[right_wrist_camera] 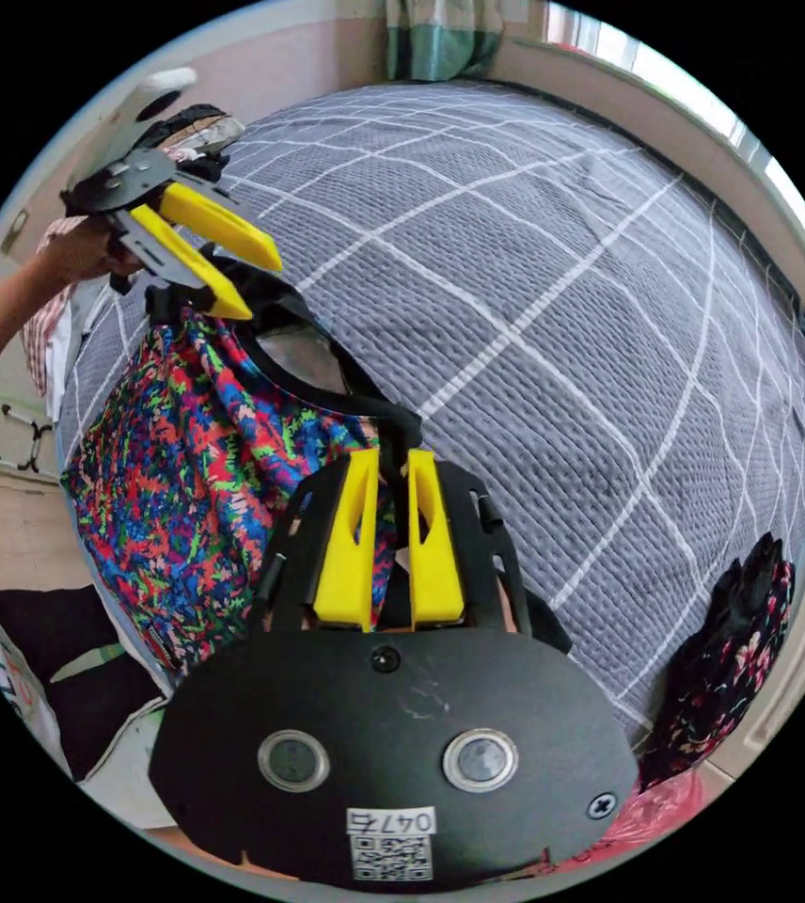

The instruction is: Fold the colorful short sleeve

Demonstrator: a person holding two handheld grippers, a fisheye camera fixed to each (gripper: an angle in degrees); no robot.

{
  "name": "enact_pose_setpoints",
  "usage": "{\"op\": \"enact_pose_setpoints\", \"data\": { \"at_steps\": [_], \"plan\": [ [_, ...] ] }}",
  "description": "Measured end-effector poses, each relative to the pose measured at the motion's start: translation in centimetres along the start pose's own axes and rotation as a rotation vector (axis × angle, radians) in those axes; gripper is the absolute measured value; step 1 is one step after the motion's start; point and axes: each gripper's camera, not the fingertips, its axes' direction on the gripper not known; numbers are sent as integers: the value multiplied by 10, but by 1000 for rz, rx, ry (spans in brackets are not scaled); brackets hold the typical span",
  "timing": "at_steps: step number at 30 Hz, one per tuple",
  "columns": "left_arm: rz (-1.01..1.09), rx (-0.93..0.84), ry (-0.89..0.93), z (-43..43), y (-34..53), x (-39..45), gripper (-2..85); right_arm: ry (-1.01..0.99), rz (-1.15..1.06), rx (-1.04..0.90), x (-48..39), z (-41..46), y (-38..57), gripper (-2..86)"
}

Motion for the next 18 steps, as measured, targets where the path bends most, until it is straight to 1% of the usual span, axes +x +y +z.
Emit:
{"op": "enact_pose_setpoints", "data": {
  "at_steps": [1,2,3,4,6,9,11,12,14,16,17,18],
  "plan": [
    [39,-50,-55,9,-10,5,64,19,-14,12,-2,-2,1,9],
    [53,-72,-92,13,-14,7,44,49,-30,27,-3,-6,2,3],
    [66,-92,-180,18,-19,10,25,67,-39,31,-2,-11,2,1],
    [75,-96,-220,18,-25,11,12,80,-42,39,-2,-13,3,0],
    [37,-52,-231,6,-33,7,4,131,-52,91,2,-30,4,0],
    [-114,48,-265,-20,-49,-11,-1,167,-41,163,14,-48,2,0],
    [-208,27,-277,-21,-63,-25,-1,171,-26,171,24,-48,-3,2],
    [-252,5,-321,-16,-72,-32,0,176,-11,147,32,-41,-8,6],
    [-255,-58,-390,0,-86,-36,1,171,10,86,43,-23,-18,21],
    [-179,-144,-440,16,-99,-36,5,134,63,40,56,-12,-23,44],
    [-156,-149,-450,16,-101,-35,8,77,123,60,67,-16,-21,55],
    [-125,-140,-440,10,-103,-37,12,20,186,123,77,-28,-12,60]
  ]
}}
